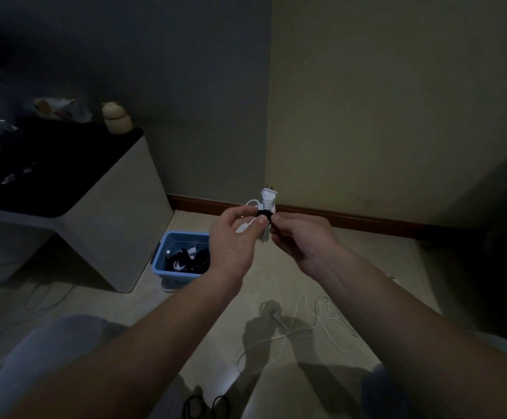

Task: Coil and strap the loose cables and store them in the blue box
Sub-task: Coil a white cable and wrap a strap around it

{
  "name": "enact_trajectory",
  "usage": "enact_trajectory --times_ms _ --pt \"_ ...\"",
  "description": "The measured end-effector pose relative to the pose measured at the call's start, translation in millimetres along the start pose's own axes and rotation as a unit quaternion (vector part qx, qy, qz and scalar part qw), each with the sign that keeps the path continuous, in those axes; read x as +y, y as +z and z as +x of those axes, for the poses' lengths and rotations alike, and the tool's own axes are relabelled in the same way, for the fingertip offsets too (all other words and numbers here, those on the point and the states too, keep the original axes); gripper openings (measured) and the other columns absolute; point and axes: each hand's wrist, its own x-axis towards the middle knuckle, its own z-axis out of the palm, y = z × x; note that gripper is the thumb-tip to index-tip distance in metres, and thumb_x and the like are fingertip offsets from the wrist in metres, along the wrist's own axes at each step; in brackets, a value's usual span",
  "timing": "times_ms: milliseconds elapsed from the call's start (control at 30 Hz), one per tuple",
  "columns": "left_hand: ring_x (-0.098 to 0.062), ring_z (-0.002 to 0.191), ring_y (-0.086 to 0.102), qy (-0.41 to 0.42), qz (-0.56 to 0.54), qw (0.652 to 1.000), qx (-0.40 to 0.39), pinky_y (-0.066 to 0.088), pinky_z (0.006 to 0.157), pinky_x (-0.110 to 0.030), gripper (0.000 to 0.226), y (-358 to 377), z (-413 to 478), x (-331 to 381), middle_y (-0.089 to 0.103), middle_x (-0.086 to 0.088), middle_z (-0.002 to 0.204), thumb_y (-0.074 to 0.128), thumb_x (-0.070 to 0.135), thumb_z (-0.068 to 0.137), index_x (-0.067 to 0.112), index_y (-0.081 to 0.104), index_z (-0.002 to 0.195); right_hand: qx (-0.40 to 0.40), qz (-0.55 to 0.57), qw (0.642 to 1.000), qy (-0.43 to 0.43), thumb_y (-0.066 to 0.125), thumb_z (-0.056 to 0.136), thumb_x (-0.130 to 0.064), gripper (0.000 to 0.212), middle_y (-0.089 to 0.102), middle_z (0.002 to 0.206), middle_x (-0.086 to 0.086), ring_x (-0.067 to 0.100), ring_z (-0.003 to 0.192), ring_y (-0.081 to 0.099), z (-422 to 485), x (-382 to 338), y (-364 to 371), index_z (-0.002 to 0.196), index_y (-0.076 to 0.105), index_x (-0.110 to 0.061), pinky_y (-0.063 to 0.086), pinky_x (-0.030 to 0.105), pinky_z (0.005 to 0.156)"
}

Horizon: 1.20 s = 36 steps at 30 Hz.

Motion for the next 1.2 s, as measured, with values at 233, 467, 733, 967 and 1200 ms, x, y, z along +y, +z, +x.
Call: enact_trajectory --times_ms 233,467,733,967,1200 --pt "0.015 0.090 0.060 -0.013 0.033 0.999 -0.019 0.045 0.067 -0.004 0.017 -2.3 -1.9 -1.2 0.067 0.021 0.099 0.072 0.022 0.090 0.028 0.069 0.106 0.017 -0.063 0.998 0.001 0.074 0.087 -0.010 0.006 0.071 0.064 -0.003 0.006 0.058 0.066 0.2 0.5 -3.9 0.082 0.076 -0.014 0.052 0.022 0.054" --pt "-0.003 0.101 0.063 -0.014 0.049 0.999 -0.011 0.048 0.082 -0.019 0.013 -2.7 -1.7 -2.9 0.069 0.012 0.104 0.073 0.025 0.089 0.028 0.072 0.102 0.016 -0.051 0.998 -0.029 0.074 0.080 -0.001 0.011 0.066 0.062 0.008 0.015 0.054 0.059 0.5 2.7 -1.0 0.071 0.076 -0.007 0.049 0.024 0.053" --pt "0.014 0.090 0.059 0.015 0.068 0.997 -0.032 0.042 0.070 -0.001 0.014 -4.9 -0.3 -2.4 0.069 0.014 0.098 0.073 0.020 0.089 0.019 0.073 0.103 -0.016 -0.037 0.998 -0.049 0.077 0.080 -0.006 0.002 0.070 0.067 0.005 0.012 0.056 0.064 3.7 3.3 -2.8 0.079 0.078 -0.008 0.052 0.023 0.055" --pt "0.000 0.101 0.063 -0.005 0.087 0.996 -0.019 0.048 0.085 -0.015 0.023 -6.4 0.8 -1.2 0.072 0.011 0.104 0.076 0.025 0.087 0.022 0.075 0.110 -0.021 -0.049 0.997 -0.046 0.084 0.077 -0.011 0.014 0.075 0.077 0.007 0.012 0.064 0.069 6.4 6.1 -3.2 0.087 0.078 -0.004 0.053 0.020 0.057" --pt "-0.002 0.101 0.066 0.017 0.081 0.996 -0.018 0.055 0.092 -0.031 0.023 -4.8 -0.6 2.5 0.073 0.012 0.103 0.077 0.022 0.085 0.024 0.074 0.108 -0.018 -0.034 0.998 -0.052 0.080 0.081 -0.009 0.006 0.071 0.065 0.002 0.008 0.055 0.065 8.5 4.0 -3.1 0.085 0.077 -0.005 0.052 0.020 0.054"
